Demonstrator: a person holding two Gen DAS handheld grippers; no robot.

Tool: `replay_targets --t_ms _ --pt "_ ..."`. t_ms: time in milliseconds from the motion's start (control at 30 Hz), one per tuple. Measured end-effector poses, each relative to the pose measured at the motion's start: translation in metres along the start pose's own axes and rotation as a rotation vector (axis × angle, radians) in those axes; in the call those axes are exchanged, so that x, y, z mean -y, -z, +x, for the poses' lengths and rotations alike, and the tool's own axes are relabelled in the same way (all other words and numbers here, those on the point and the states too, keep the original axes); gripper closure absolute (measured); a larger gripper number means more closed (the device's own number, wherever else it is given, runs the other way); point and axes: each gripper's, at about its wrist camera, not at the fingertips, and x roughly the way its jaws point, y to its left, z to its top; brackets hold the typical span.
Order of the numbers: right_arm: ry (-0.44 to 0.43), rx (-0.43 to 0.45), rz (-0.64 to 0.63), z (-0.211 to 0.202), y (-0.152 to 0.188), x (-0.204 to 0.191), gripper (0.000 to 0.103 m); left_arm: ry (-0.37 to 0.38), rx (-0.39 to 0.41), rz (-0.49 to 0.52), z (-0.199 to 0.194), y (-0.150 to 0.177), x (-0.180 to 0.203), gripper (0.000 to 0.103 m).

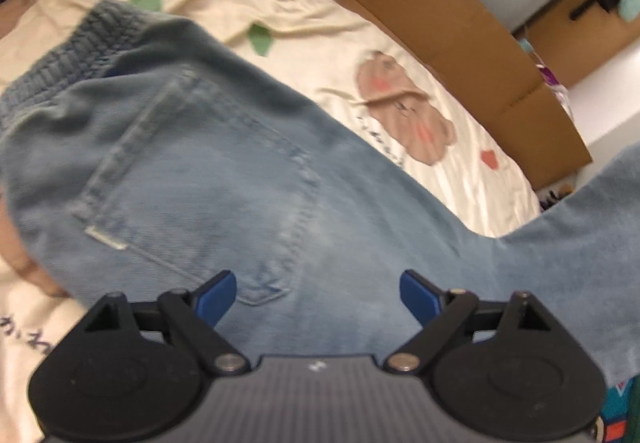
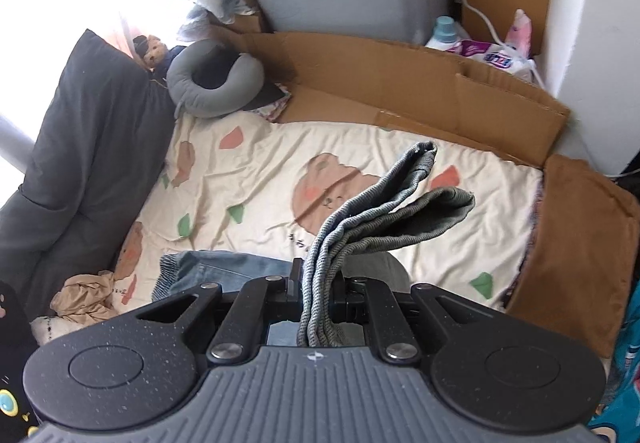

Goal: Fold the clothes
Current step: 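Carry the jeans leg with the right gripper over the jeans toward the waistband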

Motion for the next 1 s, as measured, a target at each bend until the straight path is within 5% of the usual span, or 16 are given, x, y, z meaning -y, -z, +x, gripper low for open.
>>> replay_targets --t_ms 600,1000 --pt "-0.148 -0.088 -0.074 0.094 -0.006 -0.105 0.094 -0.045 0.054 -0.15 -0.025 0.01 -0.059 0.012" --pt "-0.193 -0.145 -0.04 0.165 0.006 -0.141 0.094 -0.063 0.079 -0.201 -0.032 0.013 -0.075 0.012"
